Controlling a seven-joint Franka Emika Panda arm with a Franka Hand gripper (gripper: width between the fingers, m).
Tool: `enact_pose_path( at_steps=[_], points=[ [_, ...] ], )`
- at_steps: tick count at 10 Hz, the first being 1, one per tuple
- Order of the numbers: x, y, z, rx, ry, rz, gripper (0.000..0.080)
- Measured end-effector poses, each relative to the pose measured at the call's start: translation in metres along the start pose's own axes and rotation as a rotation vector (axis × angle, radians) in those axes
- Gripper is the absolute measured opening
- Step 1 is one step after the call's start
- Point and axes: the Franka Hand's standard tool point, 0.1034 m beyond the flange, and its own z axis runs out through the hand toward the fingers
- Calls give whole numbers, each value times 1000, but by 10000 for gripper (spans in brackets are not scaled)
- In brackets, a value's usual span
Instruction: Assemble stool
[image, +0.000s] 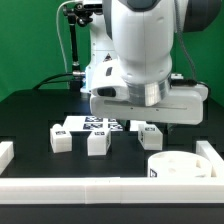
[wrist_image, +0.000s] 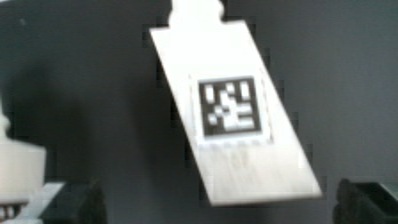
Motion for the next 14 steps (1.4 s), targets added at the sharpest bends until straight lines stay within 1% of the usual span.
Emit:
enact_pose_path(
  at_steps=[1,3,5,7,9,11,14],
  points=[
    [1,-1,1,0,-60,-30,649],
    [-3,-6,7,13,-211,-81,649],
    [-5,-2,12,-1,-355,-81,649],
    [-1,-8,19,-5,-377,-92,649],
    [1,-8,23,-5,-375,-89,649],
    [0,-11,25,-13,-373,-79,649],
    [-1,-11,27,-18,-374,-75,649]
  ],
)
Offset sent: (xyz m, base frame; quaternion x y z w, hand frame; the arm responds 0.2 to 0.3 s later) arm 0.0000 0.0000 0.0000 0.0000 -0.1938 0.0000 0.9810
